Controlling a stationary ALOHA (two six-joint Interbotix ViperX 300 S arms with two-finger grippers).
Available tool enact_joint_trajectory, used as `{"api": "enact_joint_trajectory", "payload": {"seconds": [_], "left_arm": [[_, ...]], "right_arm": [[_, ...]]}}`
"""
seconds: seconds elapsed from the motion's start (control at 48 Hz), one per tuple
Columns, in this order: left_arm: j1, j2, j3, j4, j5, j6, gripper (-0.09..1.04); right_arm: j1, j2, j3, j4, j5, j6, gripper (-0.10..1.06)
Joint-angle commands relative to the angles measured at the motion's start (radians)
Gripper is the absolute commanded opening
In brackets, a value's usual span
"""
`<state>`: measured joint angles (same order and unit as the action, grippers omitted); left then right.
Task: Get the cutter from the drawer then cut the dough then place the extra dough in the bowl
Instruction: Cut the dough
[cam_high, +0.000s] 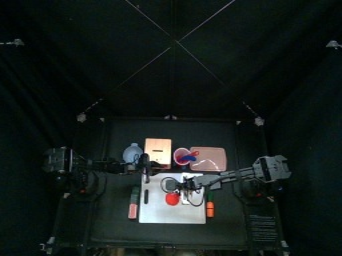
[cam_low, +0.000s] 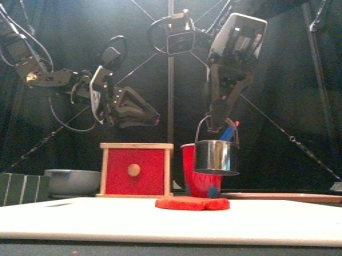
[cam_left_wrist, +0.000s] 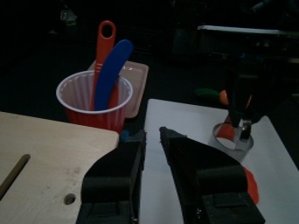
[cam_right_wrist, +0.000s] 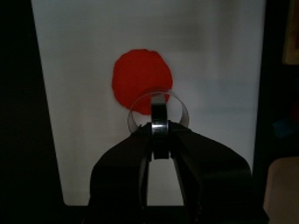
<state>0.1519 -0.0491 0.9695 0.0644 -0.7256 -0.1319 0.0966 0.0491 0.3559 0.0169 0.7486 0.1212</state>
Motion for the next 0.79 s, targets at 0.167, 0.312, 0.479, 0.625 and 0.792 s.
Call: {"api": "enact_joint_trajectory", "payload": {"seconds": [0.167,0.312,0.479,0.625,0.792], "left_arm": [[-0.006,-0.006,-0.006,-0.002,0.003,0.0,0.65],[-0.009,-0.005,0.002,0.0,0.018,-0.003,0.65],[-0.017,-0.005,0.003,-0.003,0.02,-0.003,0.65],[-0.017,-0.005,0.005,-0.018,0.02,-0.002,0.65],[-0.017,-0.005,0.005,-0.023,0.021,0.0,0.65]], "right_arm": [[0.003,0.034,-0.092,0.015,0.0,-0.002,0.61],[0.003,0.054,-0.107,0.034,-0.003,-0.002,0.61],[0.003,0.069,-0.114,0.048,-0.008,-0.003,0.61],[0.003,0.084,-0.114,0.055,-0.017,-0.005,0.61],[0.003,0.092,-0.115,0.058,-0.023,-0.005,0.61]]}}
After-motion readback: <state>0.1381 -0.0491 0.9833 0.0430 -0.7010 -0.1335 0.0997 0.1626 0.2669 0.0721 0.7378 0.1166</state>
